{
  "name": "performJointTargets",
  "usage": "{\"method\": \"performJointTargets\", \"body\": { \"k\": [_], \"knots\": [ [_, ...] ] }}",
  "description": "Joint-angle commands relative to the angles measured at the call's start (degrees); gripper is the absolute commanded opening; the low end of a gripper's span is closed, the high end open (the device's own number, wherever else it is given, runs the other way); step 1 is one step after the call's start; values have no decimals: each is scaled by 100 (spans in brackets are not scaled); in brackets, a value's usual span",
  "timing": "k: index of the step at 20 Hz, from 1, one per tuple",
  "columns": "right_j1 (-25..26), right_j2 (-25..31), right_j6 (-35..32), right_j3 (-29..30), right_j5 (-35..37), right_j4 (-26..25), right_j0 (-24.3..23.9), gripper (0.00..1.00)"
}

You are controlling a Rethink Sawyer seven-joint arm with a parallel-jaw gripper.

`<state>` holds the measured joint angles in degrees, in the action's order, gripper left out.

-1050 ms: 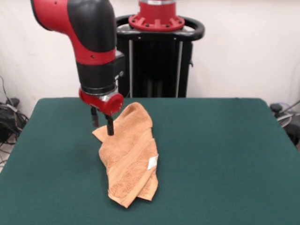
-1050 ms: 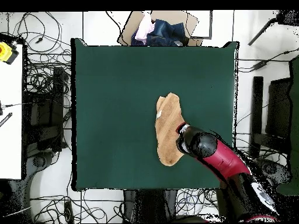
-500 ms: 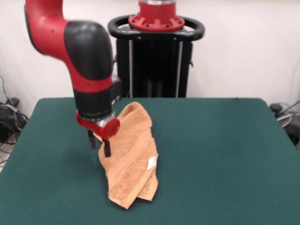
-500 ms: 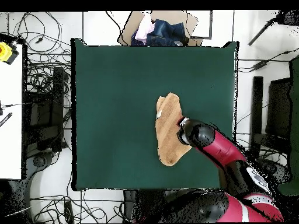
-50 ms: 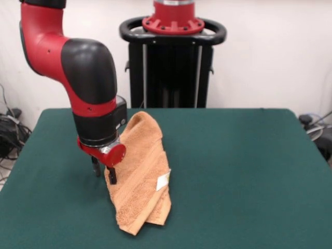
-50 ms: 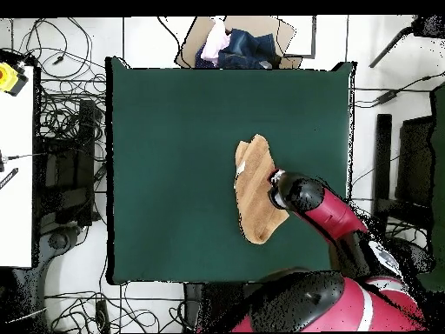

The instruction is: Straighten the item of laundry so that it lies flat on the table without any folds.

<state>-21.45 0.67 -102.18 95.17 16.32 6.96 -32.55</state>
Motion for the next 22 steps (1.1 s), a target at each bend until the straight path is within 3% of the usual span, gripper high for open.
{"method": "performJointTargets", "body": {
  "k": [1, 9, 10, 22],
  "knots": [
    [681, 293, -967, -528, -1139, -10, 132, 100],
    [630, 26, -1066, -511, -1340, -55, 361, 100],
    [646, -19, -961, -575, -1354, -123, 392, 0],
    [519, -414, -1042, -624, -1472, -37, 733, 0]
  ]
}}
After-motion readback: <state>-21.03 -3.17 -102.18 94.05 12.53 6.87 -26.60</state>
